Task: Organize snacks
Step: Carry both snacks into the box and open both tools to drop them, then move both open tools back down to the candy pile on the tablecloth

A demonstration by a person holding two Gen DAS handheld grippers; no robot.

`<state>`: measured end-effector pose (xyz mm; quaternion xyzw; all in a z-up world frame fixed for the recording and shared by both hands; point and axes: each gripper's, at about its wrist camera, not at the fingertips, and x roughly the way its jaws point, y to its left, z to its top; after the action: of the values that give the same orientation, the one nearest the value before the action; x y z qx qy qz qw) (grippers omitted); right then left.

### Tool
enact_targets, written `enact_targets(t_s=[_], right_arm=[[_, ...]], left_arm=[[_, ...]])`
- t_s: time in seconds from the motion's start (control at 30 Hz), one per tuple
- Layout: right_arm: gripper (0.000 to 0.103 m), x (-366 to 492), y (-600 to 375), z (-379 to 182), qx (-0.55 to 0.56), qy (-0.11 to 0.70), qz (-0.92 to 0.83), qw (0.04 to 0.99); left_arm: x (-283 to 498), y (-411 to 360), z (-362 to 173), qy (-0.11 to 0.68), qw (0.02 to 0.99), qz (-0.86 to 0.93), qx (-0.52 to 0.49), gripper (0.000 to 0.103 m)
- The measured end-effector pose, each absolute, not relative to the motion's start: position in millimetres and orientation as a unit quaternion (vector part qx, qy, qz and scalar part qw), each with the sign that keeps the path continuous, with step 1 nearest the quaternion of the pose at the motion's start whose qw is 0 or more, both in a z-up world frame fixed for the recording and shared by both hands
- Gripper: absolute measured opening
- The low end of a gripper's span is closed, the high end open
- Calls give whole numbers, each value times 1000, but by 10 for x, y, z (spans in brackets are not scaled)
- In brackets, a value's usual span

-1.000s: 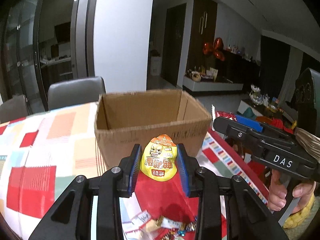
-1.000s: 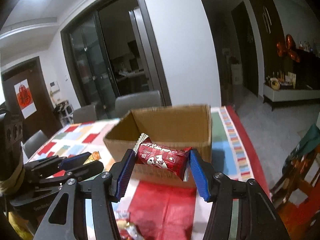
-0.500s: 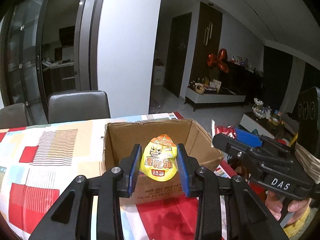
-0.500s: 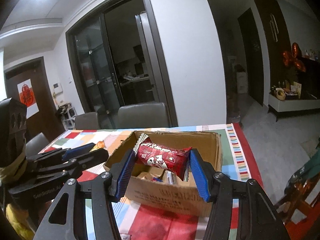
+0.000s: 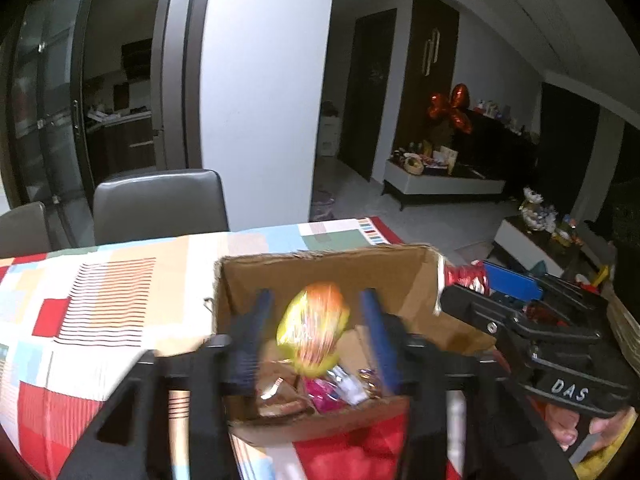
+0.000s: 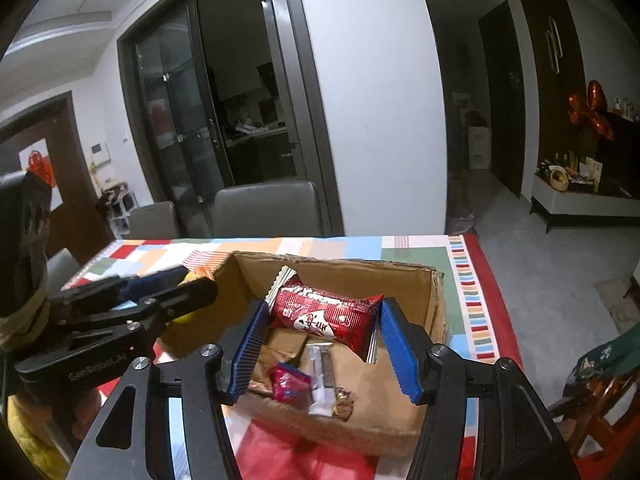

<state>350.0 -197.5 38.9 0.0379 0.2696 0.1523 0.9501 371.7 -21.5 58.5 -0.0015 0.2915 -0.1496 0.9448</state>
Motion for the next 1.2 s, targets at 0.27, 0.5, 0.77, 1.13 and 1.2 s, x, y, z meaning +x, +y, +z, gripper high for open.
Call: enact_targets(t_s=[0.27, 0.5, 0.77, 1.13, 1.2], right_arm=[[72, 3372, -1949, 402, 26, 261, 128, 957], [72, 2948, -1940, 458, 24, 241, 138, 960], [72, 2514, -1978, 452, 37, 241, 148, 959], [72, 2043, -1943, 196, 30, 269, 158, 950], [72, 1964, -1921, 130, 23, 276, 160, 948]], left_arm=[[3464, -124, 617, 272, 954, -123, 1, 73], [2996, -60, 666, 255, 959, -123, -2, 73], [2497, -29, 646, 245, 959, -142, 9, 73], [1924, -50, 420, 250, 954, -159, 35, 73], [1853, -45, 381, 252, 954, -160, 42, 73]])
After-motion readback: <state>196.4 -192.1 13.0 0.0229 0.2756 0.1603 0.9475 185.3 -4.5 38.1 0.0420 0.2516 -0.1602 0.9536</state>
